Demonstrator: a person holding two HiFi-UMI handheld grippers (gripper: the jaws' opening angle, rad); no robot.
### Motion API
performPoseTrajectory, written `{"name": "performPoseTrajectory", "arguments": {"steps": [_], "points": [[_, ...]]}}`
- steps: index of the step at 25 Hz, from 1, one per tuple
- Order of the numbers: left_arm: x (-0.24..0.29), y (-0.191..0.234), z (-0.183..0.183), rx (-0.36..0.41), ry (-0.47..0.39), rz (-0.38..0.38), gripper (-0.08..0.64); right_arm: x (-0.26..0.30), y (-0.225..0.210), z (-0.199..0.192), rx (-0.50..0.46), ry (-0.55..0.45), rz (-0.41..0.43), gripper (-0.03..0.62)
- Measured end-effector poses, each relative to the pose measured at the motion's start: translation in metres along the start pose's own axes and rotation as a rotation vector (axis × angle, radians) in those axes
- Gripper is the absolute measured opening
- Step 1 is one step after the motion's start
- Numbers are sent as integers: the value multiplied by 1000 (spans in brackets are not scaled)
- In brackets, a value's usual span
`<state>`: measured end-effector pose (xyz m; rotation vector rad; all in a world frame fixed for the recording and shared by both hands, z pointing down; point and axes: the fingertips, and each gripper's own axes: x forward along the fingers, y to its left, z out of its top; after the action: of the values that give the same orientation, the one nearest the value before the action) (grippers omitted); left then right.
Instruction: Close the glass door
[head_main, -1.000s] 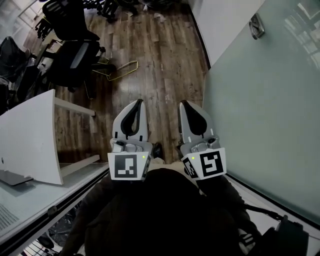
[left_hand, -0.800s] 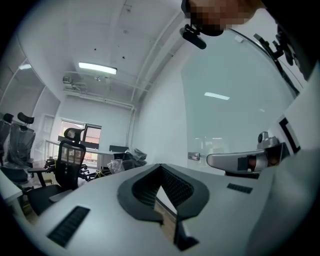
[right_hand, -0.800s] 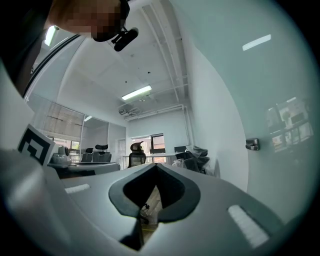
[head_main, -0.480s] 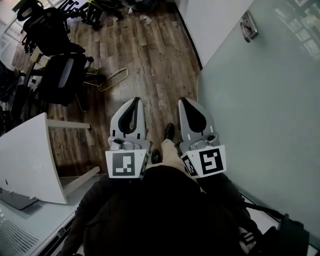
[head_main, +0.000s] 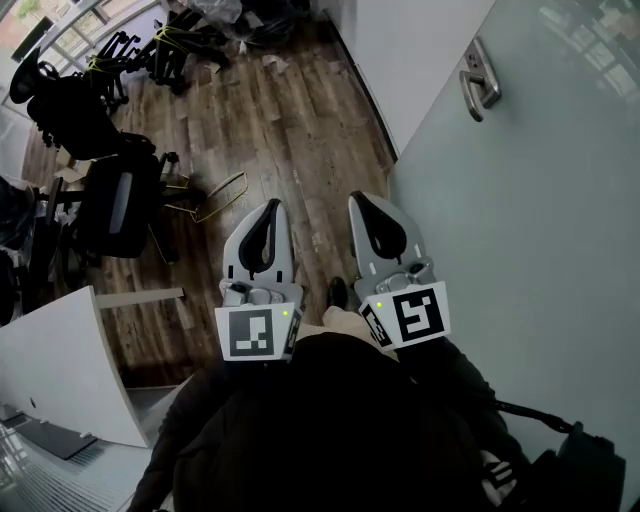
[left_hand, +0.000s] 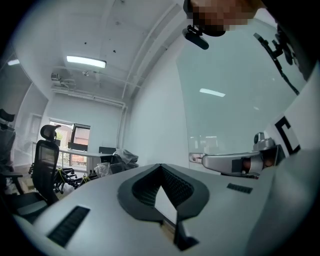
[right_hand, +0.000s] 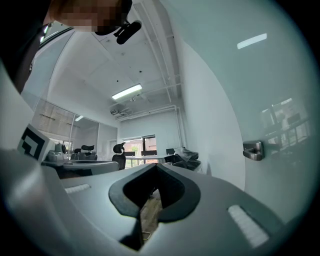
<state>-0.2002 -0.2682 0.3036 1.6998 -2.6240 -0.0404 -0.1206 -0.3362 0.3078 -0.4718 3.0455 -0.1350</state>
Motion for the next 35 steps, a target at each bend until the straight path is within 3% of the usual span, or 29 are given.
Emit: {"name": "performPoseTrajectory", "arguments": {"steps": [15, 20, 24, 29, 35], "points": [[130, -13, -7, -17, 23, -78, -3, 67, -96, 2, -16, 15, -78, 2], [194, -14, -18, -11, 63, -138, -3, 109, -134, -4, -1, 24, -99, 2], [248, -14, -9, -10, -7, -193, -3, 145, -158, -10, 11, 33, -110, 2], [305, -14, -20, -10, 58, -243, -3, 182, -200, -10, 15, 35, -167, 2], [349, -24, -14, -4, 21, -346, -3, 203, -225, -4, 3, 25, -228, 2]]}}
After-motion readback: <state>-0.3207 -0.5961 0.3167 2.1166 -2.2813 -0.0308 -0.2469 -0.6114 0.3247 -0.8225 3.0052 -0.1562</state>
